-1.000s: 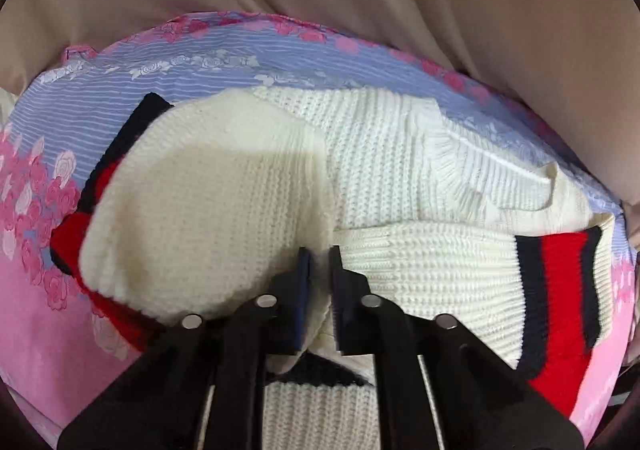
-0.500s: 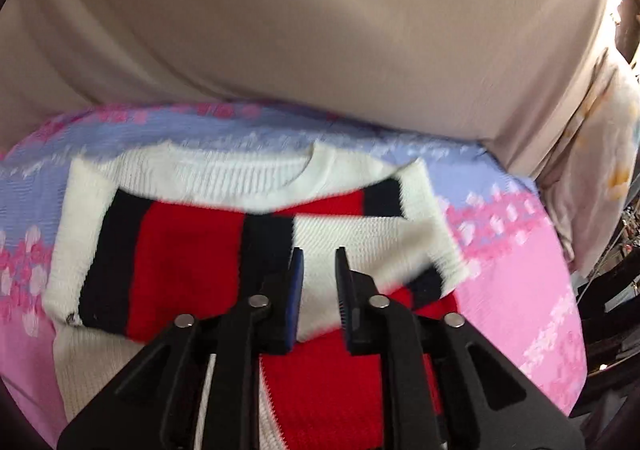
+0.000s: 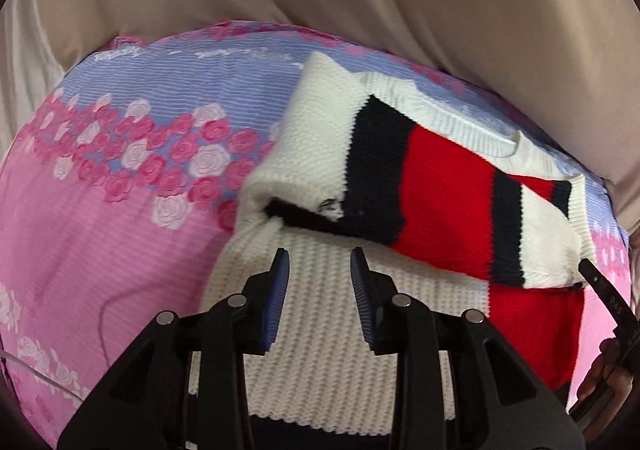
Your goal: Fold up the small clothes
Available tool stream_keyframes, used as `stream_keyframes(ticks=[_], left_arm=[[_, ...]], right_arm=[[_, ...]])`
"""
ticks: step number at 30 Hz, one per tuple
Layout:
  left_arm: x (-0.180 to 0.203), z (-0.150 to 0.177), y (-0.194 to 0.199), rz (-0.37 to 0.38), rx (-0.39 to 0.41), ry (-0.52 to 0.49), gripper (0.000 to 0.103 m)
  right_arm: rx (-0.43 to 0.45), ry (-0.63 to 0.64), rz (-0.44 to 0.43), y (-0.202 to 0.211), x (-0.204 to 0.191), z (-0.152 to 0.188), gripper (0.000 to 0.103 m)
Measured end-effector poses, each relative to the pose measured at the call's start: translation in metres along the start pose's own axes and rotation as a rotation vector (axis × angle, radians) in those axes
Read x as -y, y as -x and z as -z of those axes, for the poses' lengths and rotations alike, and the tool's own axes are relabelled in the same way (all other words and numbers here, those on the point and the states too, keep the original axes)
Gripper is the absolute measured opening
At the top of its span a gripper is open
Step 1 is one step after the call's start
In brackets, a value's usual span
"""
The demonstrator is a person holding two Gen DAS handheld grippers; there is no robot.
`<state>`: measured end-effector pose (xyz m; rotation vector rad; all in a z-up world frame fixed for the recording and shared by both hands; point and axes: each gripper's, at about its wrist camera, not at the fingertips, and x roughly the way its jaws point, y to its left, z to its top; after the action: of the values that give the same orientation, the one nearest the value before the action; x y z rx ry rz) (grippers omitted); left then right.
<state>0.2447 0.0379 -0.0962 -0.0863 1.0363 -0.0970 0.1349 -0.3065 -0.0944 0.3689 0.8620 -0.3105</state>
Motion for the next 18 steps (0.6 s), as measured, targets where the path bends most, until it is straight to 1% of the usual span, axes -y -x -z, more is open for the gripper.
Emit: stream_keyframes(ticks=[2,3,5,6,7,9,11,13,14,15,16,17,18], left_arm=[[0.002,-0.001,-0.002,-0.009,-0.006,-0.002,0.031],[0.001,-0.001,-0.004,-0.01,-0.011,-0.002,0.032],[0.003,-0.002,-0.005,-0.015,-0.015,-0.006,0.032],[0.003,-0.003,-0.004,-0.018,-0.013,-0.009,0.032],[0.003,-0.002,-0.002,-0.021,-0.01,-0.01,0.035],[0.004,-0.004,-0.001,-0.024,0.0,-0.013,0.037],[0.004,-0.006,0.0,-0.023,0.007,-0.012,0.038],[0.004,-0.009,-0.001,-0.002,0.005,0.002,0.038],[0.002,-0.011,-0.004,0.024,-0.005,0.025,0.039],[0.0,-0.014,-0.006,0.06,-0.018,0.056,0.039],[-0.003,-0.017,-0.009,0.104,-0.029,0.096,0.039],[-0.005,-0.019,-0.011,0.139,-0.031,0.127,0.039],[-0.008,-0.024,-0.015,0.189,-0.031,0.176,0.042]], right_arm=[[-0.034,0.03,0.007,-0.015,-0.006,-0.002,0.044],[-0.058,0.035,0.007,-0.023,-0.007,-0.002,0.04],[-0.093,0.012,-0.021,-0.034,-0.01,-0.001,0.023],[-0.1,0.001,-0.046,-0.035,-0.011,-0.002,0.01],[-0.092,-0.005,-0.071,-0.031,-0.013,-0.003,0.009],[-0.019,0.009,-0.098,-0.011,-0.022,-0.01,0.009],[0.07,0.015,-0.143,0.017,-0.028,-0.028,0.008],[0.165,0.03,-0.157,0.042,-0.028,-0.045,0.008],[0.189,0.034,-0.141,0.044,-0.023,-0.05,0.008],[0.174,0.039,-0.112,0.035,-0.018,-0.054,0.008],[0.119,0.048,-0.054,0.015,-0.007,-0.052,0.008],[0.054,0.042,-0.017,-0.007,0.003,-0.049,0.008],[0.013,0.017,-0.017,-0.019,0.011,-0.044,0.008]])
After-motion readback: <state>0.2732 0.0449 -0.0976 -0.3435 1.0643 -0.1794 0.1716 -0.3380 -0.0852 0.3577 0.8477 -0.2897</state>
